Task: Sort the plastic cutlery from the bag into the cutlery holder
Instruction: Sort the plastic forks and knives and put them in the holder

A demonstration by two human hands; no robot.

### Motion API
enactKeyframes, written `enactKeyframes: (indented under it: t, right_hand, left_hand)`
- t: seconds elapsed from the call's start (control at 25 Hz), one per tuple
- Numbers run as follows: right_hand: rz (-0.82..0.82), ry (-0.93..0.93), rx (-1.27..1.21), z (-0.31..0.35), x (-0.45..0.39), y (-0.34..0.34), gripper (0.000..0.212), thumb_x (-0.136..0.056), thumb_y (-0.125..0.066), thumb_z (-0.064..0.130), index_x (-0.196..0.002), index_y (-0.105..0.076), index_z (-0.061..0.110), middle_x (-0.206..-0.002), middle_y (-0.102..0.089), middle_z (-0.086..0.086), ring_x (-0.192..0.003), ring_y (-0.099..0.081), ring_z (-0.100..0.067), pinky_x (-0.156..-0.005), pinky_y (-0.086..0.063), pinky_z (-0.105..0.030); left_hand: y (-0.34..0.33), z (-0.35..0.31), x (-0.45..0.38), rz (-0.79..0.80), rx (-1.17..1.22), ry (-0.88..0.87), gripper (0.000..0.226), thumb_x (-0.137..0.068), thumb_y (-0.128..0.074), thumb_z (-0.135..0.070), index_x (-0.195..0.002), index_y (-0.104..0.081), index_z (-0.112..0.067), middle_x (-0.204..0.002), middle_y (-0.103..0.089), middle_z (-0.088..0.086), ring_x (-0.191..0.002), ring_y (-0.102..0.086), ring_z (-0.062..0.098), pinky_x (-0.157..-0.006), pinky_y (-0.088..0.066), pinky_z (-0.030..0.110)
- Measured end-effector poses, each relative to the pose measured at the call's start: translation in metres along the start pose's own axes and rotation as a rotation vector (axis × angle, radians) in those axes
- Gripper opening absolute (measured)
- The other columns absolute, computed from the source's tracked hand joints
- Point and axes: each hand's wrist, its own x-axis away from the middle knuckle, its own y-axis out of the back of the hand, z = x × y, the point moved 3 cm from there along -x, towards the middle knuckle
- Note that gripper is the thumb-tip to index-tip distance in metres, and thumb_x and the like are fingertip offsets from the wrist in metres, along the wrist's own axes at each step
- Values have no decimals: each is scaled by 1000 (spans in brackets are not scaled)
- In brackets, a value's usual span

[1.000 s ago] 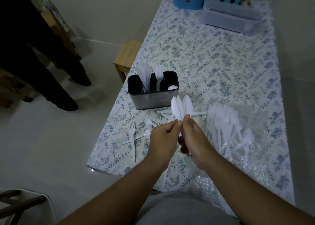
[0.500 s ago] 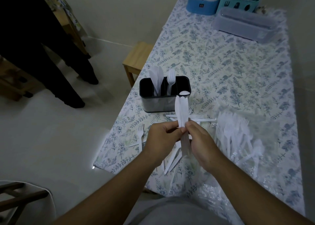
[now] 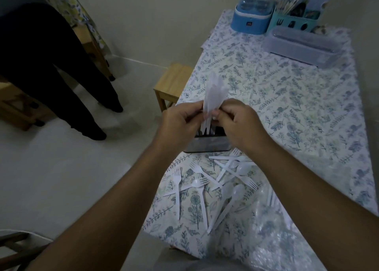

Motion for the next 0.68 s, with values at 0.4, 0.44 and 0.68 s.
enactKeyframes:
  t: [0.4,0.44,0.68]
  right_hand:
    - [82,-48,215,-32,5,-40,28,-102,-52,24,-115,-71,9,-101,-71,-7,-97,-63,-19,-85,-52,-35]
    - [112,-58,277,-35,7,-43,34,-104,-49,25,-127,-66,7,-115,-68,-11,-110,-58,-28,-93,-48,-38]
    - [-10,-98,229,-38,39,-32,46,-104,-51,25,-147,-49,8,-117,-59,-9,-106,-56,-21,-90,-48,-34]
  left_hand:
    - [-15,51,14,79,-266,37,17,-99,-61,-15,-110,-73,-18,-87,-70,-8,-82,-63,7,-71,-51,21]
    - [-15,49,15,101,-330,29,17,-99,-59,-12,-110,-72,-13,-88,-68,-6,-83,-60,8,-73,-48,21]
    - [10,38,62,-137,-506,169,13,-92,-66,-14,-104,-71,-17,-94,-66,-9,-83,-59,6,-76,-45,13]
